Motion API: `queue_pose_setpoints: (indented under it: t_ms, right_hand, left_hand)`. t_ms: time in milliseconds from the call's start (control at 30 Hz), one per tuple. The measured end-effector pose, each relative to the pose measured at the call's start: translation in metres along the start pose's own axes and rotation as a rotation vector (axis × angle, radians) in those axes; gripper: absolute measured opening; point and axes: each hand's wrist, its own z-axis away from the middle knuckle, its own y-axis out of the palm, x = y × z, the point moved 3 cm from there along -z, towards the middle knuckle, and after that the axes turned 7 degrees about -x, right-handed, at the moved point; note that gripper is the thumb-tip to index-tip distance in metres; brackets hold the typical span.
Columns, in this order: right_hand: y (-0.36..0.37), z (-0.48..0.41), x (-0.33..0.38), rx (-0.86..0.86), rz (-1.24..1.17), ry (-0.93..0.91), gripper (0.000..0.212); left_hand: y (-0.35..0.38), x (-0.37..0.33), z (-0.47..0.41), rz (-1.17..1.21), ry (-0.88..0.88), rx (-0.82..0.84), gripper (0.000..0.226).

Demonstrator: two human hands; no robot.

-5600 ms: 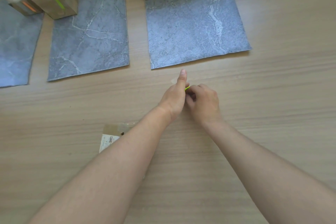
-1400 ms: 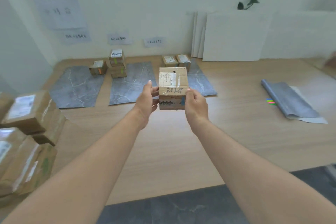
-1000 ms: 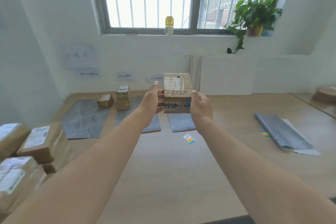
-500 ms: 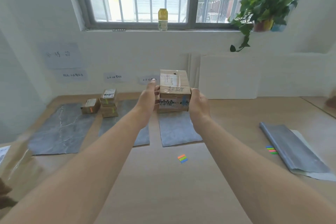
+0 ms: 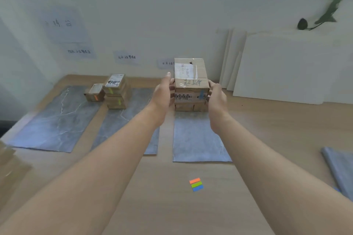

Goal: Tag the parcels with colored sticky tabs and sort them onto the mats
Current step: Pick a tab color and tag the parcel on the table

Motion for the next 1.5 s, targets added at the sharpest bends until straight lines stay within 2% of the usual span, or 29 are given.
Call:
queue_pose_setpoints:
  t_ms: [433,533,633,900,1100,1267,1400,1500]
  right_hand:
    - [0.065,-0.137,-0.055,-0.054,0.049,0.067,0.043]
    - [0.074,-0.171,-0.069,-0.075,0.046,0.091,0.041]
    - [0.08,-0.203,-0.085,-0.08,0.035,0.132,0.038]
    - [0.094,-0.262,-0.151,-0.056,0.049,0.197,0.045]
    - [0.091,-0.28,-0.182,0.006,0.058,0.226,0.045]
    - [0.091,-0.28,-0.185,0.009,0.015,0.258,0.039]
    - [0.083,-0.268,-0.171,-0.071,0.045,0.27,0.031]
    - [0.078,-0.25,-0.151,-0.127,0.028,0.265,0.044]
  left_hand:
    - [0.007,0.047,-0.155,0.024,-0.138,0.027,0.047]
    - [0.016,0.061,-0.194,0.008,-0.148,0.056,0.041]
    - [0.025,0.073,-0.226,-0.01,-0.153,0.063,0.047]
    - [0.036,0.139,-0.293,-0.042,-0.209,0.036,0.047]
    - [0.038,0.173,-0.312,-0.101,-0.256,0.035,0.04]
    - [0.041,0.172,-0.311,-0.079,-0.252,0.038,0.049]
    - [0.036,0.163,-0.3,-0.082,-0.278,0.052,0.055]
    - [0.028,0.147,-0.283,-0.075,-0.267,0.038,0.057]
